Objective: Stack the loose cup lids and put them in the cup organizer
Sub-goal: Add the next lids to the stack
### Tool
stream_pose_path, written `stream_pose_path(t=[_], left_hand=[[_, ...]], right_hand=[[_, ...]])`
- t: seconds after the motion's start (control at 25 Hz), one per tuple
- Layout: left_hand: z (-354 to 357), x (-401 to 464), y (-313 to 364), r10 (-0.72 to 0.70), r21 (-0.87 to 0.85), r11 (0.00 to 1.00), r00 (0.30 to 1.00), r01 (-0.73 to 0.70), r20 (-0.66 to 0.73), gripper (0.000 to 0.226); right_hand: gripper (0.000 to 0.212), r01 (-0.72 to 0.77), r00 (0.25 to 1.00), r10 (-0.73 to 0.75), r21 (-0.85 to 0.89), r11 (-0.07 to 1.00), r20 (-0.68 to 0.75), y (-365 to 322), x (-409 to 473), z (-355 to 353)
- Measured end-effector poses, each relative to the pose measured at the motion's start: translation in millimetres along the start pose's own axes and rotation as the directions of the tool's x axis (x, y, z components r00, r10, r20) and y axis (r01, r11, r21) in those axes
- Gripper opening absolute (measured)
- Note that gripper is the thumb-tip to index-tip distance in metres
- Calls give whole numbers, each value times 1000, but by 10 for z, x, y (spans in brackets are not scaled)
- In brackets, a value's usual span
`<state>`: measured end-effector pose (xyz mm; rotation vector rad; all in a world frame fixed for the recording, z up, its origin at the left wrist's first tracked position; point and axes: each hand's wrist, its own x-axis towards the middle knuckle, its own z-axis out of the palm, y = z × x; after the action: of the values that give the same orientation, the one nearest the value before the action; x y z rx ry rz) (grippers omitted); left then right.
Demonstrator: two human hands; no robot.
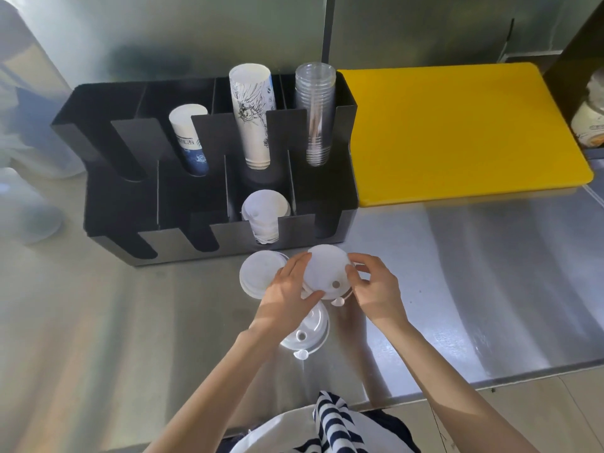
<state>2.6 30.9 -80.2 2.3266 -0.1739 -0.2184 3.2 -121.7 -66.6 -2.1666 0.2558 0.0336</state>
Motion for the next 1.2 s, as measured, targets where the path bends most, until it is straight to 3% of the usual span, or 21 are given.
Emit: stream_pose_path(t=[0.36, 1.2], left_hand=[[-167, -456, -215, -42, -51, 998, 996, 38, -73, 73], [24, -697, -422, -65, -21, 998, 998, 65, -18, 73]], right_hand=[[19, -46, 995, 36, 110, 993, 97, -95, -323, 264], [24, -90, 985, 87, 15, 996, 150, 45, -517, 367]])
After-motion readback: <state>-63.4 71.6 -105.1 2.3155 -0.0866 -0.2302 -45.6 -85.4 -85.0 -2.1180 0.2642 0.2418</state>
